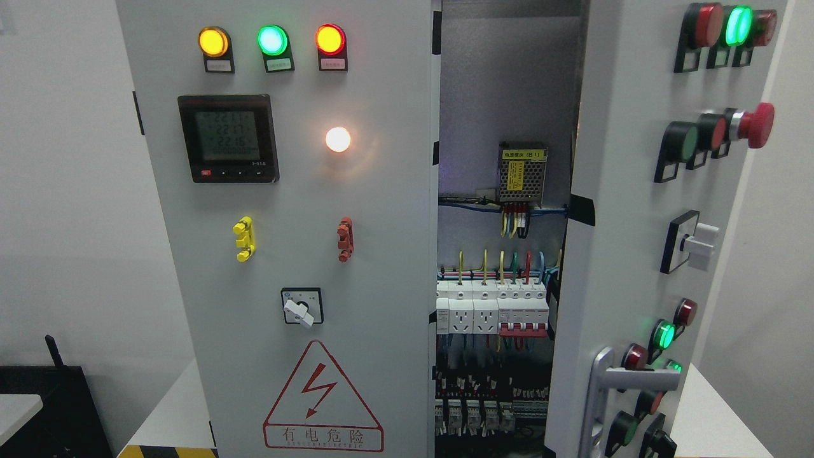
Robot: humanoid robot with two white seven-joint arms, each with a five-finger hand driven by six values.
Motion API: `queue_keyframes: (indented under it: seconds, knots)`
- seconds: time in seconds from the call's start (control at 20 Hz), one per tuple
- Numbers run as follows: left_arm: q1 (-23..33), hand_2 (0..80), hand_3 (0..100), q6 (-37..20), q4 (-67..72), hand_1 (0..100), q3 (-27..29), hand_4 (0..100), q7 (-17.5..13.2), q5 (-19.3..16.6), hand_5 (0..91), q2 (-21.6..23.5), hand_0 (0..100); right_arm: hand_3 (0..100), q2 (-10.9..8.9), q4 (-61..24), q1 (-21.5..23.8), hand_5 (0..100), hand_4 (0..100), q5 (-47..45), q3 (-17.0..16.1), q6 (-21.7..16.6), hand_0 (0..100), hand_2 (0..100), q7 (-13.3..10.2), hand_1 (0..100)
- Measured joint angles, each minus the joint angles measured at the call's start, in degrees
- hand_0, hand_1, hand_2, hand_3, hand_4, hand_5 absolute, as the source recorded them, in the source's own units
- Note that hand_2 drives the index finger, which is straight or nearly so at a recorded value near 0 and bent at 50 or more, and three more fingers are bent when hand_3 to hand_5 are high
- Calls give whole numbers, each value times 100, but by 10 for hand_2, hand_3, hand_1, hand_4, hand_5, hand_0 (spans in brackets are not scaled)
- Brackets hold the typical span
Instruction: Open door with both hands
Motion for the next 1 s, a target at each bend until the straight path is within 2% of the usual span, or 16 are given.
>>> queue_keyframes:
  seconds: [1.0]
  knots:
    - [0, 0, 0, -7, 0, 0, 0, 0, 0, -2, 0, 0, 0, 0, -2, 0, 0, 0, 0, 0, 0, 0, 383, 0, 25, 0]
